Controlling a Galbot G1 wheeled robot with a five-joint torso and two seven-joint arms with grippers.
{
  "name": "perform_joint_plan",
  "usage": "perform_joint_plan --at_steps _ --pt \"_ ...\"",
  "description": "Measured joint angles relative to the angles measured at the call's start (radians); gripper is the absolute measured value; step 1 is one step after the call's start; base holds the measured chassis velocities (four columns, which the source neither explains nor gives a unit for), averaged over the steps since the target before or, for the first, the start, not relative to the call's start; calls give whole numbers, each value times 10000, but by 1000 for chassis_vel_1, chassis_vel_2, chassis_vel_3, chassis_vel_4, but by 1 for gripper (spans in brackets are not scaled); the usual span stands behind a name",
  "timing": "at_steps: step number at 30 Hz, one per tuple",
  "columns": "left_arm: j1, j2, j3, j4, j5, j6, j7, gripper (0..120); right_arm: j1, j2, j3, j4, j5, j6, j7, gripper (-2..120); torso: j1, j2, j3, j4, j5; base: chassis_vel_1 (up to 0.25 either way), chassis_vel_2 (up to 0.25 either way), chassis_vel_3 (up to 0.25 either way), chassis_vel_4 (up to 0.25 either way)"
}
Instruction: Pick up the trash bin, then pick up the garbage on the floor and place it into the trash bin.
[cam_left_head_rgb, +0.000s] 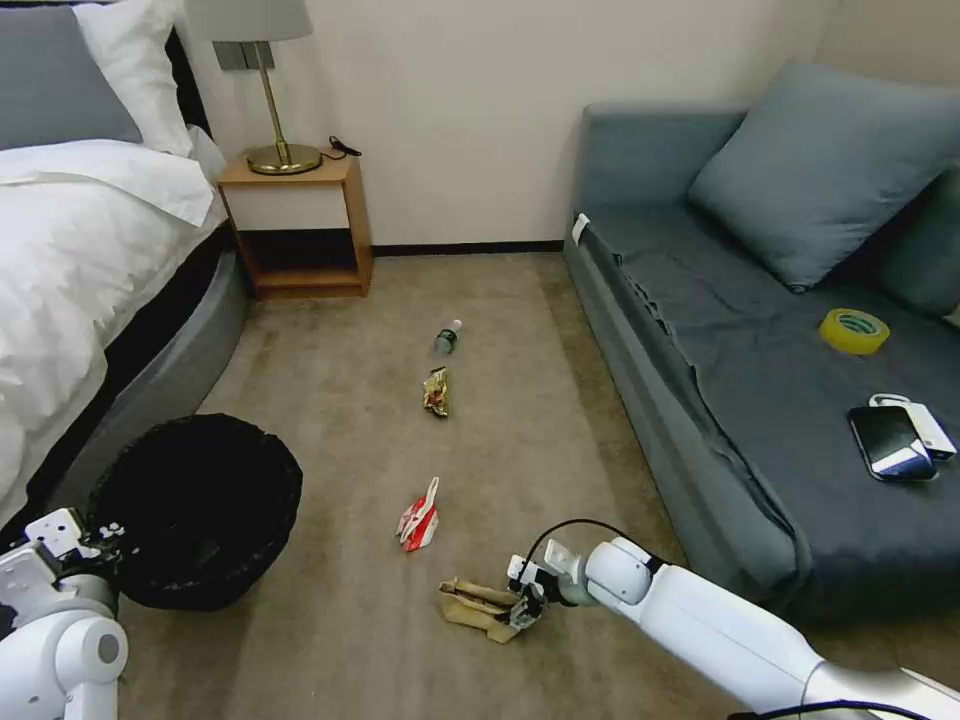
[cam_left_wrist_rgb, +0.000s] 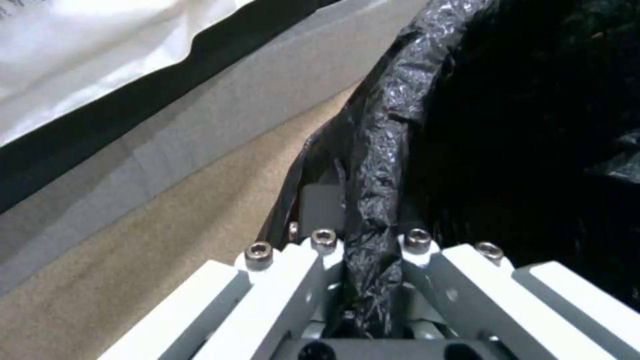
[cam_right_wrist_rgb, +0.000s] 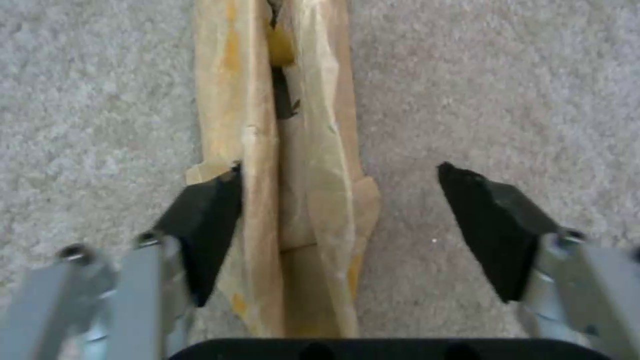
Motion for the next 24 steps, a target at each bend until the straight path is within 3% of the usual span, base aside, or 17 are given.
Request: perform_joint_plan --at_steps 6,14,20,24 --pt "-12 -28 35 58 56 -35 22 2 -32 -16 24 -14 0 151 53 56 0 0 0 0 -1 0 0 0 0" --pt "-41 -32 50 131 126 -77 56 2 -125 -36 32 -64 39 338 68 20 0 0 0 0 0 0 0 0 0" --pt "-60 -33 68 157 131 -77 66 2 -127 -117 48 -7 215 506 98 1 0 0 0 0 0 0 0 0 0" --pt "-68 -27 76 169 132 -77 72 2 -131 -292 50 221 499 607 174 0 -1 0 0 0 0 0 0 0 0"
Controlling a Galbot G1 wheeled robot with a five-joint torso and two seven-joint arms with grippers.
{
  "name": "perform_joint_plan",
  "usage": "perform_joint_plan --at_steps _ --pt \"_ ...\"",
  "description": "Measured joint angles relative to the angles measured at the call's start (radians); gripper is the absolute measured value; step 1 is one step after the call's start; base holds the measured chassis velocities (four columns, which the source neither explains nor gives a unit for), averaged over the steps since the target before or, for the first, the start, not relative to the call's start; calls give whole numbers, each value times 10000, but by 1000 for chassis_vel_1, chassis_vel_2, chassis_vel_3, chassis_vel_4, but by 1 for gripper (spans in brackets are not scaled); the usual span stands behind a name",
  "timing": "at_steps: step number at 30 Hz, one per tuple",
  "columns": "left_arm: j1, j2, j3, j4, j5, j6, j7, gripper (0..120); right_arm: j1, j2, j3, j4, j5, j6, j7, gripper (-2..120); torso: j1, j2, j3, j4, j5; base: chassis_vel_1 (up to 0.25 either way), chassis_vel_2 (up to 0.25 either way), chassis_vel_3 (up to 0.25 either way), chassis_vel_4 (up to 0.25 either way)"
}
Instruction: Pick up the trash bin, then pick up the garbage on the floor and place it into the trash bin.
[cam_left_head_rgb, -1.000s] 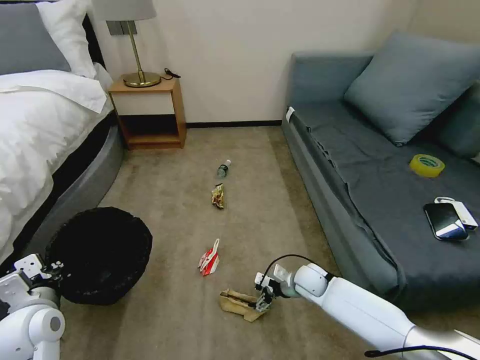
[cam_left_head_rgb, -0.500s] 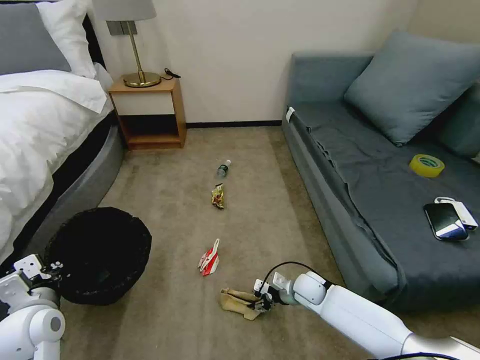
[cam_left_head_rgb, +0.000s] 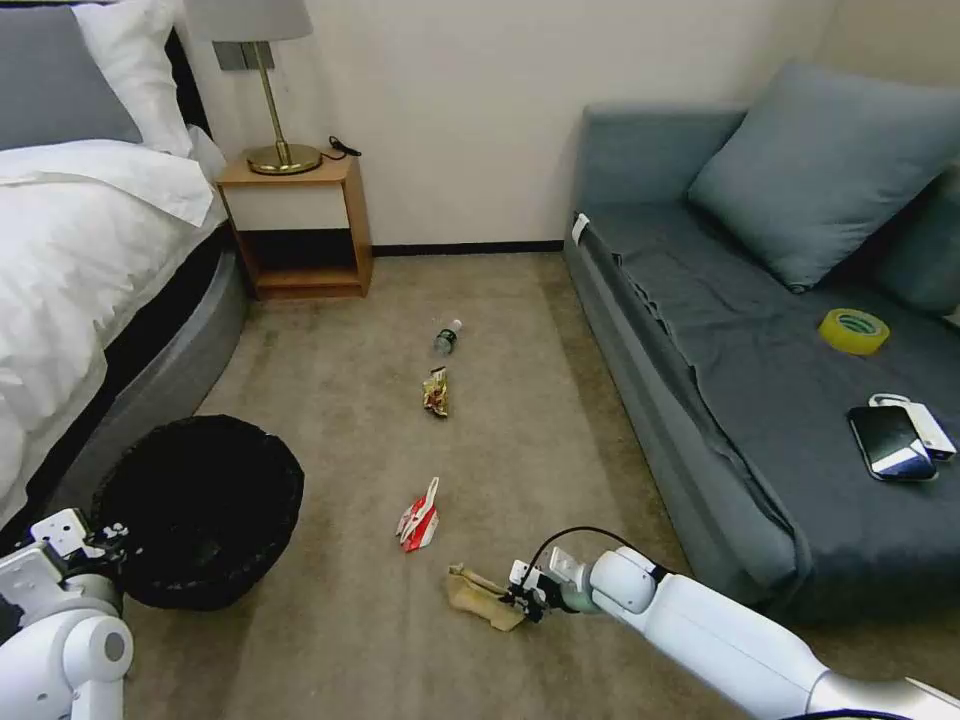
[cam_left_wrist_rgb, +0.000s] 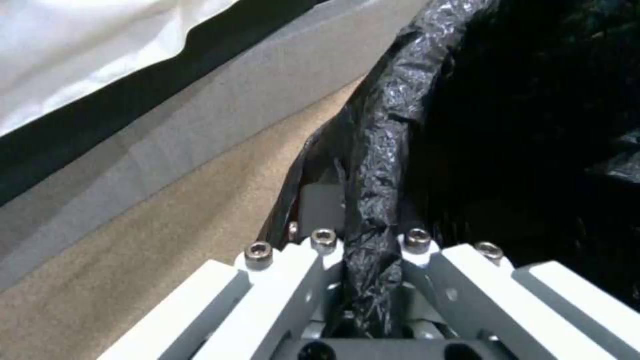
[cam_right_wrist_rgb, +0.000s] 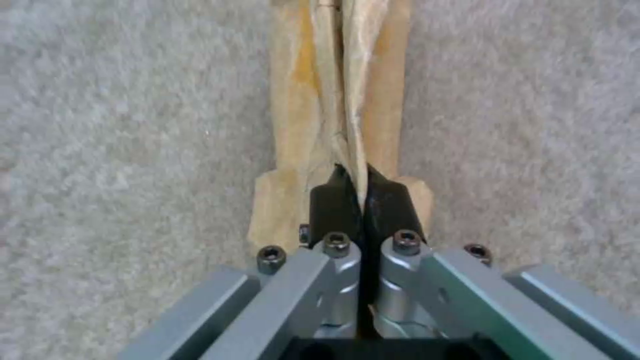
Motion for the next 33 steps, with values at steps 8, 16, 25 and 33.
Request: perform_joint_plan --at_steps 8,16,25,33 --pt "118 46 173 70 98 -3 73 2 229 -611 447 1944 1801 62 1031 0 0 0 0 -1 1 0 0 0 0" --pt "248 -94 483 70 463 -58 252 2 1836 -231 -43 4634 4781 -754 3741 0 0 0 0 3 -3 0 0 0 0" --pt "263 -402 710 -164 714 -29 292 2 3412 2467 -2312 4628 6136 -960 5728 0 0 0 1 10 -2 0 0 0 0" --pt "373 -575 757 -398 796 1 366 2 4177 3727 -3845 2956 5783 -630 6446 0 0 0 1 1 -3 0 0 0 0"
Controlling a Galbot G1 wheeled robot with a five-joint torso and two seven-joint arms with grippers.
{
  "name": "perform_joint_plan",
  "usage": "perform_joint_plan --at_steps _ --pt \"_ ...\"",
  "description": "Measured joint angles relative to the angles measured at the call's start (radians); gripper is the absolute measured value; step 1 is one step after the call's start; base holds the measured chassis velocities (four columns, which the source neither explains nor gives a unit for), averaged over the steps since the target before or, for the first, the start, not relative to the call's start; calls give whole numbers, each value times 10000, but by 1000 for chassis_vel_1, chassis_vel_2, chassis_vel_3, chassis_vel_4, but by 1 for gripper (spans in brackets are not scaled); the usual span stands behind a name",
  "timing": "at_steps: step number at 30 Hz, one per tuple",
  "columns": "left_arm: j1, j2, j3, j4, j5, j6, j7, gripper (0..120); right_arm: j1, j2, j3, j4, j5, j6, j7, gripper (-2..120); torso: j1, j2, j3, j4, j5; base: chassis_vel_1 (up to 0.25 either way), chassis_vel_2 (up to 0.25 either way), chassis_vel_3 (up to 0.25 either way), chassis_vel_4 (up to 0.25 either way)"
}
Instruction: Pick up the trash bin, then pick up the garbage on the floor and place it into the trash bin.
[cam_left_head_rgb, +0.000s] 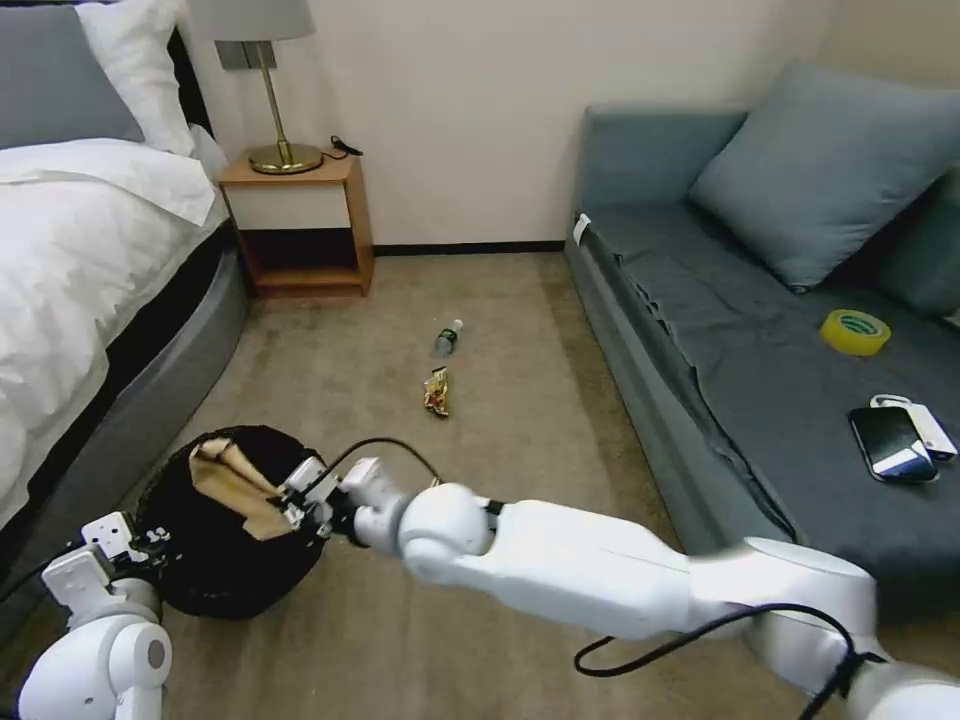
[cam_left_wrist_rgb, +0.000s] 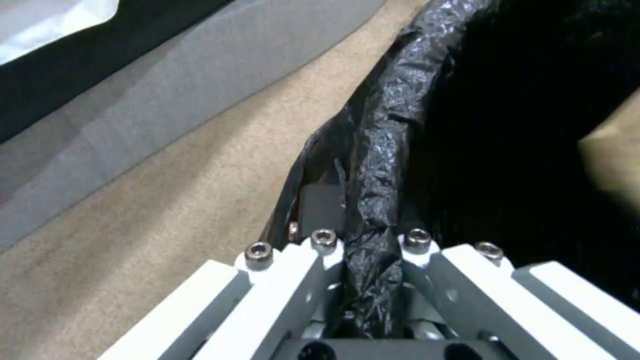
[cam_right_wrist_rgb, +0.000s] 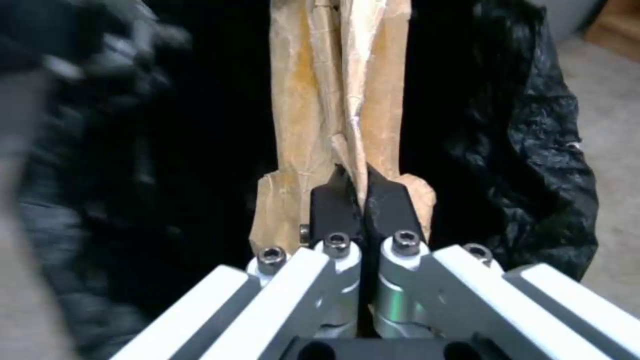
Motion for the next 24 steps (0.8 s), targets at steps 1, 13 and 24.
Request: perform_joint_plan --at_steps 1,13,24 --pt "5 -3 0 -9 0 0 2 2 11 34 -29 -71 -27 10 11 0 0 0 0 0 0 0 0 0 0" --pt "14 17 -28 -62 -47 12 35 2 -221 308 130 -104 -90 186 312 45 0 0 0 -1 2 0 0 0 0" --pt "2 144 -152 6 -145 14 63 2 -975 -987 2432 2089 -607 766 224 82 0 1 -1 2 6 0 0 0 0"
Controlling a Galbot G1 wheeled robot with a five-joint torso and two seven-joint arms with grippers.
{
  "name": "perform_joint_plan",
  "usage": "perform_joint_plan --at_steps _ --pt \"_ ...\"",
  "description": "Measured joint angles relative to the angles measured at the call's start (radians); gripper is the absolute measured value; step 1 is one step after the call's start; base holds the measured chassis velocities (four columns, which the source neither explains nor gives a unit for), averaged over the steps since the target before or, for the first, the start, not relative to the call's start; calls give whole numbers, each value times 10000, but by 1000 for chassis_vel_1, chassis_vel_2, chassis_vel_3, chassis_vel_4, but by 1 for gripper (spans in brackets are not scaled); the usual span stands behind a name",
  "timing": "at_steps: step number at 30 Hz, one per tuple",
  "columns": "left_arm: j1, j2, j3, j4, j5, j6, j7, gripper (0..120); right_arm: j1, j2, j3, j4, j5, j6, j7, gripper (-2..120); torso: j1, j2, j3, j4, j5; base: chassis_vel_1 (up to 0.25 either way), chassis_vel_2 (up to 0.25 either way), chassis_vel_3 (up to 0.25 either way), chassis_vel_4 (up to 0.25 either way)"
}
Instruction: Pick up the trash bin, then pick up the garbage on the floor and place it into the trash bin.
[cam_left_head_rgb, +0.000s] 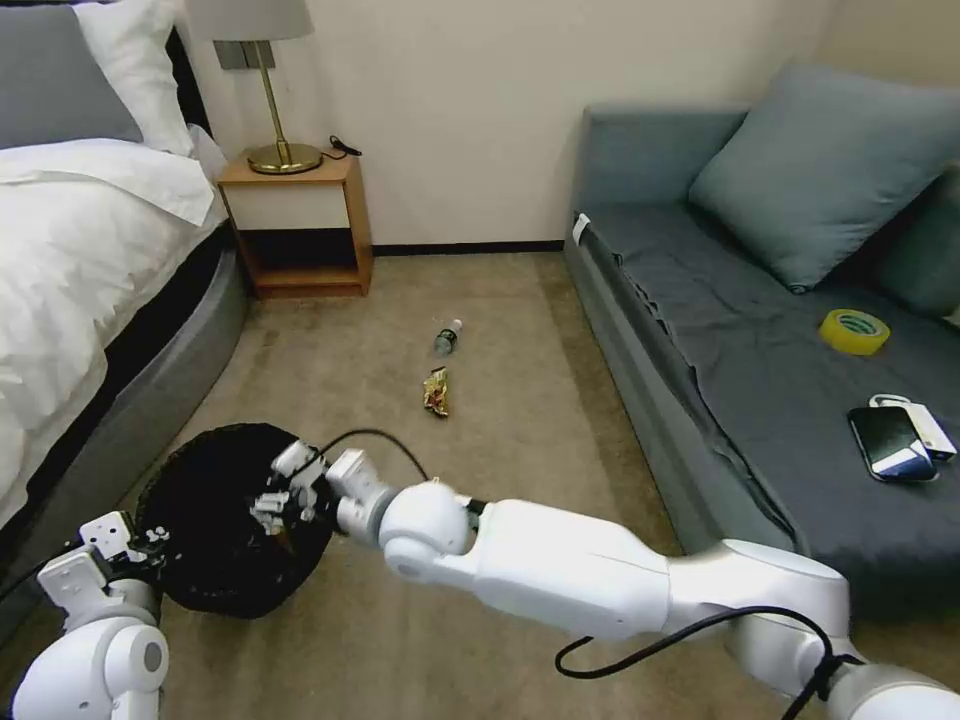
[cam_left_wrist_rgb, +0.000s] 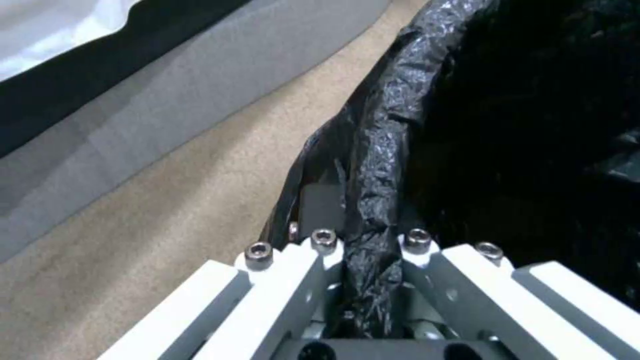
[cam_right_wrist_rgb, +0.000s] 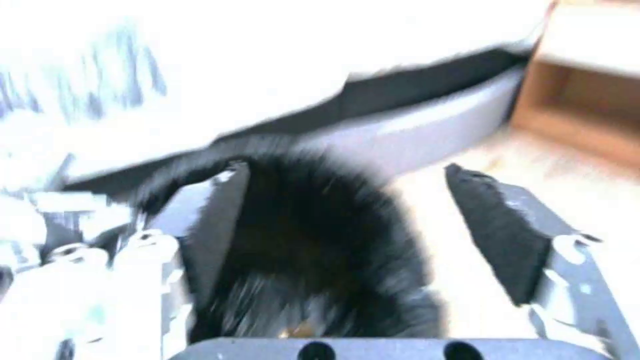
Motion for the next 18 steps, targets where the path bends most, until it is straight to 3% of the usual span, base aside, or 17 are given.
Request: perform_joint_plan --at_steps 4,5,7,9,15,18 --pt "3 42 -108 18 -92 -13 3 2 -1527 -1986 2110 1205 -1627 377 63 98 0 -1 0 -11 2 0 0 0 0" --pt "3 42 -108 18 -92 -13 3 2 -1527 -1986 2110 1205 -1627 377 63 98 0 -1 0 -11 2 0 0 0 0" --pt "-2 45 -149 18 -148 -16 11 2 -2651 -2474 3727 1770 -2544 223 412 99 0 0 -1 -10 -1 0 0 0 0" --pt "-2 41 -211 15 -186 -29 10 2 -3877 -2596 5123 2328 -3124 -50 751 100 0 0 0 -5 5 0 0 0 0" --pt "-3 43 -312 14 -231 -51 8 2 -5855 -2637 7109 3479 -3825 -233 1162 100 0 -1 0 -4 3 0 0 0 0" --pt "-33 30 -376 8 -270 -54 1 2 -7351 -2164 8156 4320 -4566 -194 1177 100 0 -1 -1 -3 -3 0 0 0 0"
